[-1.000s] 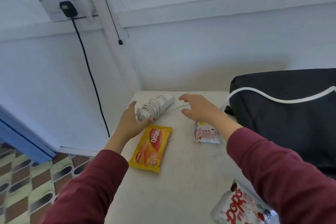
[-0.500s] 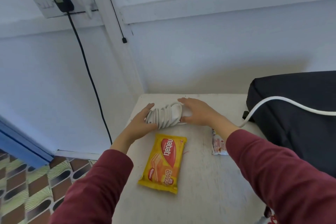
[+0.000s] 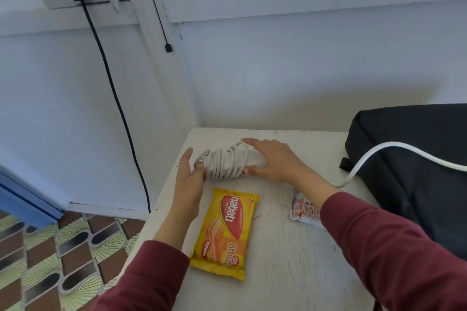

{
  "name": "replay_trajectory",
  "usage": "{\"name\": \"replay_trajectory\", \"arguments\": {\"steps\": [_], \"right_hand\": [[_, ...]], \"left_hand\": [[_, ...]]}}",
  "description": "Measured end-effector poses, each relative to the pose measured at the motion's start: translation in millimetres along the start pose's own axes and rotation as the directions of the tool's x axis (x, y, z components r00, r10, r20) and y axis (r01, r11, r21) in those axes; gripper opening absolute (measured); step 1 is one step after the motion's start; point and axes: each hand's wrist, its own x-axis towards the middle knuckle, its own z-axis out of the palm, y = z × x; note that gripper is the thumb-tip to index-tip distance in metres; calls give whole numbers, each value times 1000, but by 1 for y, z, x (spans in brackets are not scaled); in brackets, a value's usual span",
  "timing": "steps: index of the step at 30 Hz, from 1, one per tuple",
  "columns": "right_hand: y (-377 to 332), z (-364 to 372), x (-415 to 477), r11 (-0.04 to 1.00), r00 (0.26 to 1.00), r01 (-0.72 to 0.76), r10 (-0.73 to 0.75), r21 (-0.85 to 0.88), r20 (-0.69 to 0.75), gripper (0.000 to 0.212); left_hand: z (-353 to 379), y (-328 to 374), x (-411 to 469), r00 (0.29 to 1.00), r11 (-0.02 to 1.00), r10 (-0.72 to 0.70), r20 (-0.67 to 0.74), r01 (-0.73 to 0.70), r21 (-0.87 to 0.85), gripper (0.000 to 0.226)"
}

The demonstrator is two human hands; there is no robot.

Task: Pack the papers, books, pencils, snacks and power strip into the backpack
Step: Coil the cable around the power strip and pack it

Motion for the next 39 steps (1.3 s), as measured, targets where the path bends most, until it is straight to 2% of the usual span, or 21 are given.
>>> {"name": "replay_trajectory", "arguments": {"steps": [3, 6, 8, 11, 14, 18, 23, 29, 33, 35, 39], "right_hand": [[1, -1, 1, 998, 999, 48, -48, 32, -10, 76], [-1, -1, 2, 993, 996, 92, -91, 69, -11, 76], [-1, -1, 3, 993, 996, 91, -91, 77, -1, 78], [-1, 1, 5, 991, 997, 72, -75, 114, 24, 79], [-1, 1, 5, 990, 997, 50, -56, 131, 43, 78], [-2, 3, 4, 992, 998, 44, -48, 116, 38, 78], [-3, 5, 4, 993, 1000, 13, -17, 119, 25, 75], [-8, 3, 1, 985, 1000, 15, -16, 174, 7, 70], [-10, -4, -5, 983, 1000, 25, -25, 182, 0, 66], [-13, -10, -7, 991, 999, 38, -36, 132, -18, 66], [-21, -27, -10, 996, 992, 92, -90, 19, -85, 73]], "left_hand": [[-17, -1, 3, 985, 989, 71, 159, -90, 115, 47], [-32, 5, 12, 931, 958, 87, 354, -176, 228, 52], [-36, 11, 22, 913, 928, 65, 402, -203, 311, 58], [-35, 18, 39, 897, 821, 35, 440, -277, 500, 66], [-30, 25, 45, 864, 772, 17, 503, -331, 543, 70], [-27, 24, 44, 839, 746, 8, 544, -367, 555, 79], [-13, 16, 44, 857, 632, 76, 510, -437, 640, 95], [-4, 21, 44, 821, 504, 119, 559, -535, 678, 116], [-1, 27, 36, 802, 396, 200, 563, -591, 702, 116], [1, 30, 33, 790, 338, 241, 564, -613, 714, 113], [1, 37, 27, 759, 350, 343, 553, -650, 675, 104]]}}
